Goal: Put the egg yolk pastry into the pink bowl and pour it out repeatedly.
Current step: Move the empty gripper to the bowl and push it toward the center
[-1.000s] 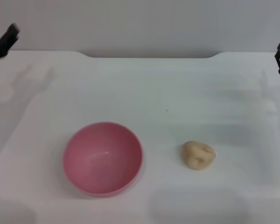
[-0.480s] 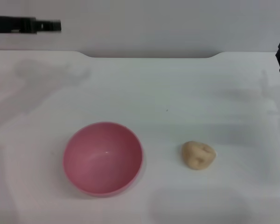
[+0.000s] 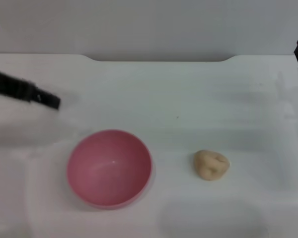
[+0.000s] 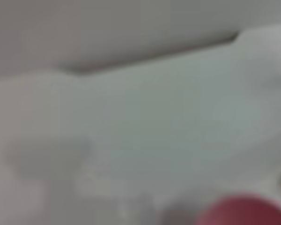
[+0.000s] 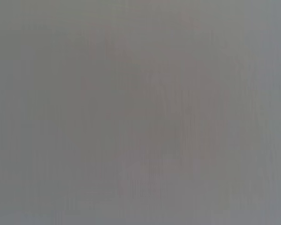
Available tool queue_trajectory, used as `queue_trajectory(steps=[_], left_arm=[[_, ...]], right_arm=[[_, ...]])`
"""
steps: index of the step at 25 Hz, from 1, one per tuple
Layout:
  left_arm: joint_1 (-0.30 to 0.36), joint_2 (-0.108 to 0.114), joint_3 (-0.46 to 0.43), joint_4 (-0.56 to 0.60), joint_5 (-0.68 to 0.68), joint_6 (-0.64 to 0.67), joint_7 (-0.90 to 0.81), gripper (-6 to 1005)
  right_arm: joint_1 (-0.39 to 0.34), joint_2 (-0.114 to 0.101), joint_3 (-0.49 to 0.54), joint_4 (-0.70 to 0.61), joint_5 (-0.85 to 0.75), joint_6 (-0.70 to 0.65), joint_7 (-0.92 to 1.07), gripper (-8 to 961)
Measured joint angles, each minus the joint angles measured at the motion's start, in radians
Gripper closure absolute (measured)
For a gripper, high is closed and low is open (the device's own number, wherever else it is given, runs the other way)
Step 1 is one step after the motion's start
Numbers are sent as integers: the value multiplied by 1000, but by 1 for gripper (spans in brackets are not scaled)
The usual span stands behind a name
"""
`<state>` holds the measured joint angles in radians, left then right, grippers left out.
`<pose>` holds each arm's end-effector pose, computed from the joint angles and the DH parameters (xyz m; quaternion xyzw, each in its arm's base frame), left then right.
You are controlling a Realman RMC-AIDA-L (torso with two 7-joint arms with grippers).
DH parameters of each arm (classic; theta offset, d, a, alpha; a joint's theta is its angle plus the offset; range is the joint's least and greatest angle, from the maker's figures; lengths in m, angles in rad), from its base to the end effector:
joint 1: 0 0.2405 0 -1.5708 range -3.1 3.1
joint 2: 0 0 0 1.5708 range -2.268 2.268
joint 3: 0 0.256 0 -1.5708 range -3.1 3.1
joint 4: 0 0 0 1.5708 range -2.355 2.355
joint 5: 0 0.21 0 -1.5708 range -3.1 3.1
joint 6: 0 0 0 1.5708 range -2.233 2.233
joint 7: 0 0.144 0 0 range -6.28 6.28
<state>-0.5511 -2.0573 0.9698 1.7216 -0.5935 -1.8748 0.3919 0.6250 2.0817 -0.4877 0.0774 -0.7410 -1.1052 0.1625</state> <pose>-0.1731 0.3337 0.1149 -0.8464 -0.4644 0.0526 0.2552 0.3246 0.3712 -0.0011 -0.6560 0.2739 0.2863 0.6424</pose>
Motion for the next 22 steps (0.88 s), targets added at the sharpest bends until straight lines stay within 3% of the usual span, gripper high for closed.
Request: queue_trajectory(steps=[5, 22], left_arm=[[59, -1, 125, -74, -2, 6, -93, 304], [64, 1, 178, -293, -17, 153, -54, 333]], right_arm=[[-1, 0, -17, -28, 0, -2, 0, 450], [-13, -1, -35, -40, 0, -5, 0, 459]])
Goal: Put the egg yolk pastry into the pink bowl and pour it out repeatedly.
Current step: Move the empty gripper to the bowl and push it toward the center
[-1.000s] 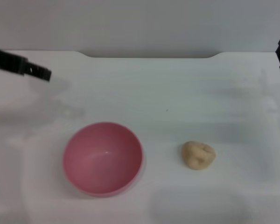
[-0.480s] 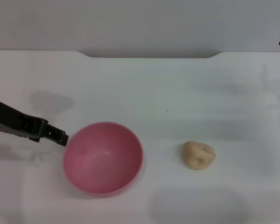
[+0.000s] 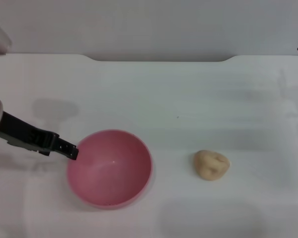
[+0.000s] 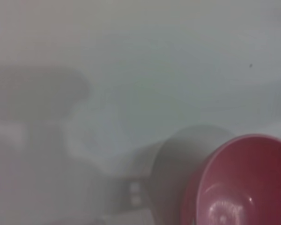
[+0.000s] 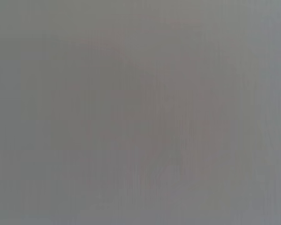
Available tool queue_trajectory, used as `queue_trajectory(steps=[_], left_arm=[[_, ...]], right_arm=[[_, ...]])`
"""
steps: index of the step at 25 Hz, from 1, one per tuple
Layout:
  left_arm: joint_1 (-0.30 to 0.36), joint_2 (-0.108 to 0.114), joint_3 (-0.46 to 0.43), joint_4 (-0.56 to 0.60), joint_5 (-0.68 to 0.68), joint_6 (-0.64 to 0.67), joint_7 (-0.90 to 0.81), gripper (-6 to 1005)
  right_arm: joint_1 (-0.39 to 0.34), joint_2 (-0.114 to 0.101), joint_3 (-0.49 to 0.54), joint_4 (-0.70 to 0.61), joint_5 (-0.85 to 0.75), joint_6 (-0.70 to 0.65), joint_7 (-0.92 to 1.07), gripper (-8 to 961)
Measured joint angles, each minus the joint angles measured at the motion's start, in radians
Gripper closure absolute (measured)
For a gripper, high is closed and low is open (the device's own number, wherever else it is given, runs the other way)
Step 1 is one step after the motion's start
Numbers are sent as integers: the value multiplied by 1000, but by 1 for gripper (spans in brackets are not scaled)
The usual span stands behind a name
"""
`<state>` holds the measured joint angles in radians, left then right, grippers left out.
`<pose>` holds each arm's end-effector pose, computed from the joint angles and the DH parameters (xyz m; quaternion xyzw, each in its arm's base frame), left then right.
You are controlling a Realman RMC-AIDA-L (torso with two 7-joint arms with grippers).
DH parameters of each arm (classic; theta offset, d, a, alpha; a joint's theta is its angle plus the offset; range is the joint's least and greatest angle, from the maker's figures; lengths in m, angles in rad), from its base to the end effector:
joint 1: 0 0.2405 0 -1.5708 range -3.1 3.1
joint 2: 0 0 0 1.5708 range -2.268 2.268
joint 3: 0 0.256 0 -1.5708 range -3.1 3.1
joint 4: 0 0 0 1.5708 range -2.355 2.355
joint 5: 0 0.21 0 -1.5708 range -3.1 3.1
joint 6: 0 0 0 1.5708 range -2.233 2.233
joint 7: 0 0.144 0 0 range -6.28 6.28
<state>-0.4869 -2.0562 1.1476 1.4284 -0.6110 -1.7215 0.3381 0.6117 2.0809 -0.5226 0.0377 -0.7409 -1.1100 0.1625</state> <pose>-0.2211 0.3303 0.0506 -0.8161 -0.5408 0.1006 0.1769 0.3255 0.3721 0.0062 -0.6629 0.2517 0.2815 0.6465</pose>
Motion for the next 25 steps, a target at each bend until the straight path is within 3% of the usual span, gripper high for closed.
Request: queue_trajectory(steps=[25], left_arm=[[-49, -4, 95, -237, -5, 142, 56, 376]], right_arm=[[-17, 4, -1, 18, 0, -7, 1, 472]])
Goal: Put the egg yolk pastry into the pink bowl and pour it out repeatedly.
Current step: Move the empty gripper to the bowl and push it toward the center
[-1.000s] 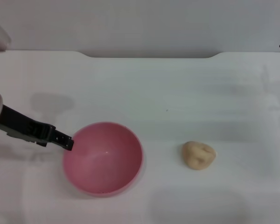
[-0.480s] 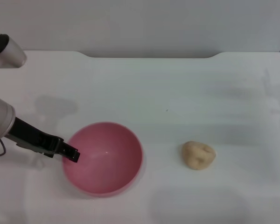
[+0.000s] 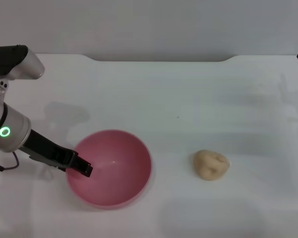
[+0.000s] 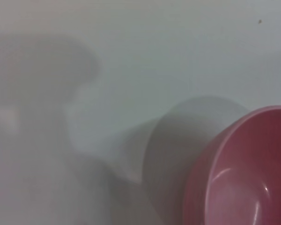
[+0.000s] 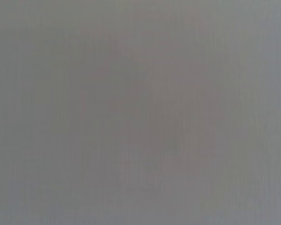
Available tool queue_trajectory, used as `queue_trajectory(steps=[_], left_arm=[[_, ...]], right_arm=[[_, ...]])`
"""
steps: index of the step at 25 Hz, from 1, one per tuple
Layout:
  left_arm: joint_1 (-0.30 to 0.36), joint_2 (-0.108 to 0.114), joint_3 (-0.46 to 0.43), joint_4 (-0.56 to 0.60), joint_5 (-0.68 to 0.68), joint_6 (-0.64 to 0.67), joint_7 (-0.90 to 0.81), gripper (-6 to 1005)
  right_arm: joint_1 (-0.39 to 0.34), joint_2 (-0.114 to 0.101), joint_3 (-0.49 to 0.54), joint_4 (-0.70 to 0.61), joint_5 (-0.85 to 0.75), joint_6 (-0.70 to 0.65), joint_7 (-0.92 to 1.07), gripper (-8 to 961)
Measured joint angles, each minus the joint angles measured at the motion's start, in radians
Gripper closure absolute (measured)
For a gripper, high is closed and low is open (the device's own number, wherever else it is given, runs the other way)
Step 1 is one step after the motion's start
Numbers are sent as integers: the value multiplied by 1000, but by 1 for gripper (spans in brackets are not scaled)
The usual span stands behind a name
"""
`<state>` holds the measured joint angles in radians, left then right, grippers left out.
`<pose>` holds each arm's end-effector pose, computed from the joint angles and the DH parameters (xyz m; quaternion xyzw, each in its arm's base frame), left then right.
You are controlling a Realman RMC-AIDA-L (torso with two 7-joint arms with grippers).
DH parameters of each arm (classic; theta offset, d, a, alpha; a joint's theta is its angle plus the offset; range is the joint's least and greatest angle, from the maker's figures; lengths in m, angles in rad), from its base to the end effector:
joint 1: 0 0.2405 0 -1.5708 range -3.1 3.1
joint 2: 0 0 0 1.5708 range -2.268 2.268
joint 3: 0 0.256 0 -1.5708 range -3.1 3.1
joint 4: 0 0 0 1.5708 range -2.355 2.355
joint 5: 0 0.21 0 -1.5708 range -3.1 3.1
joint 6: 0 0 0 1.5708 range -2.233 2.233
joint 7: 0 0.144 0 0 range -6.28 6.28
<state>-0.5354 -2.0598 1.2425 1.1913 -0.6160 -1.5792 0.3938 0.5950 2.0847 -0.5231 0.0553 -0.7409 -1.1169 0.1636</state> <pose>-0.2374 0.3376 0.0059 -0.8236 -0.5334 0.1311 0.1412 0.3308 0.3636 0.0005 -0.6620 0.2640 0.2789 0.6436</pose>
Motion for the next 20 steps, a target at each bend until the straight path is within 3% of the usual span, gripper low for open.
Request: queue_trajectory(steps=[5, 20], left_arm=[[-3, 0, 4, -4, -1, 6, 21, 385], [-7, 4, 12, -6, -1, 3, 30, 960]], right_arm=[[-2, 1, 0, 0, 0, 0, 1, 475], [22, -3, 0, -2, 0, -38, 44, 482]])
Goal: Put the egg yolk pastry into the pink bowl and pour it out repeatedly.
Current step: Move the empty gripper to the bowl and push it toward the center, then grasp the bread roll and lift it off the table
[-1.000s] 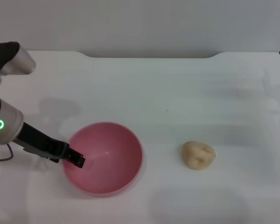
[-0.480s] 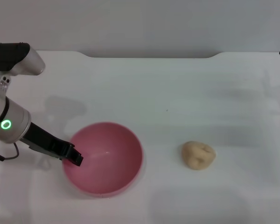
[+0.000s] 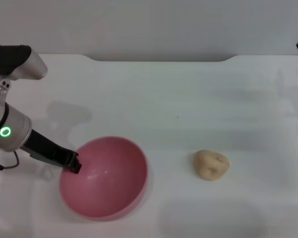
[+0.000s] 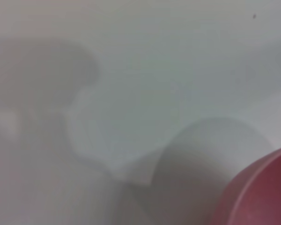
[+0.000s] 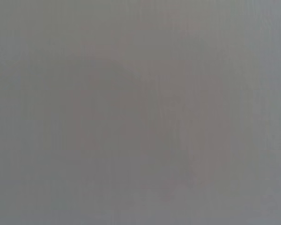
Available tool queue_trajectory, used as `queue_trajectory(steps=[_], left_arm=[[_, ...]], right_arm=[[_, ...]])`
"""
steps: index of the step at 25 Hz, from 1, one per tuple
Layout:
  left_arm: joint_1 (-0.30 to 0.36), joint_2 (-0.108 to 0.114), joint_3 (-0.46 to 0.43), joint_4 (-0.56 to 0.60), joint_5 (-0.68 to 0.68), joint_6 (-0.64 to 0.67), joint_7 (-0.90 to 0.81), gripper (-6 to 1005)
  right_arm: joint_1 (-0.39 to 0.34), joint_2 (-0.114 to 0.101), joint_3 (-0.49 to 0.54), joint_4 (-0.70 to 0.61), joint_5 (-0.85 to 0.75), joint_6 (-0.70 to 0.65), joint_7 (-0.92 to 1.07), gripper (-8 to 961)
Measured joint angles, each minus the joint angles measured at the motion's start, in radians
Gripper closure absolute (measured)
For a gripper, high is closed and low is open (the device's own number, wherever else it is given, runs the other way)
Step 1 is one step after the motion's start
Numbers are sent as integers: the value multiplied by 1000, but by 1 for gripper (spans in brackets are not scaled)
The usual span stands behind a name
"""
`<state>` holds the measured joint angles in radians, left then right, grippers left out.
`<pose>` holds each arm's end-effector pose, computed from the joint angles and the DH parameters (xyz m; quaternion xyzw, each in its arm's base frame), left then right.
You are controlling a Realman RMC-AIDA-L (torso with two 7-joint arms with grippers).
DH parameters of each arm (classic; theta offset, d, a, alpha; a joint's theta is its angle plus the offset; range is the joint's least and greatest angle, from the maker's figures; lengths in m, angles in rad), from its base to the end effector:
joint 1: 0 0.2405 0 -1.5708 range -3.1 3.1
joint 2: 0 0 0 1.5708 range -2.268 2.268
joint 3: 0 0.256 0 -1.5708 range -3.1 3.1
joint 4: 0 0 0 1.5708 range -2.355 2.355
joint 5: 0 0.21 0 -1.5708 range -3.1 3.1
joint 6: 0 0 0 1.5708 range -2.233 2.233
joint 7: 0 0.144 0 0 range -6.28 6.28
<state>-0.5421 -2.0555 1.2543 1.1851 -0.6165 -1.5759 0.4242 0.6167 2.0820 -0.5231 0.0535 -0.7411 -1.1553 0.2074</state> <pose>-0.2365 0.3387 0.0050 -0.8337 -0.5163 0.1379 0.1389 0.3187 0.3711 0.0055 -0.6556 0.2564 0.3127 0.6377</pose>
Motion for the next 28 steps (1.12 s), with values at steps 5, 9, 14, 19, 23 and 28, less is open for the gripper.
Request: queue_trajectory(steps=[5, 9, 14, 19, 23, 28], left_arm=[[0, 0, -61, 34, 0, 2, 12, 998], [1, -1, -105, 70, -2, 17, 21, 1000], [1, 1, -120, 84, -3, 60, 22, 1001], [-8, 3, -146, 90, -3, 79, 42, 1001], [-14, 2, -159, 91, -3, 93, 52, 1001], [-20, 2, -160, 85, -3, 99, 59, 1000]], right_arm=[[53, -12, -22, -72, -121, 130, 382, 485], [87, -23, -191, -286, -509, 295, 985, 487], [127, -60, -341, -536, -1108, 180, 1684, 490], [177, -71, -337, -762, -1550, -147, 1939, 492], [212, -59, -348, -899, -1735, -380, 1963, 494], [237, -23, -429, -962, -1856, -481, 1969, 497]])
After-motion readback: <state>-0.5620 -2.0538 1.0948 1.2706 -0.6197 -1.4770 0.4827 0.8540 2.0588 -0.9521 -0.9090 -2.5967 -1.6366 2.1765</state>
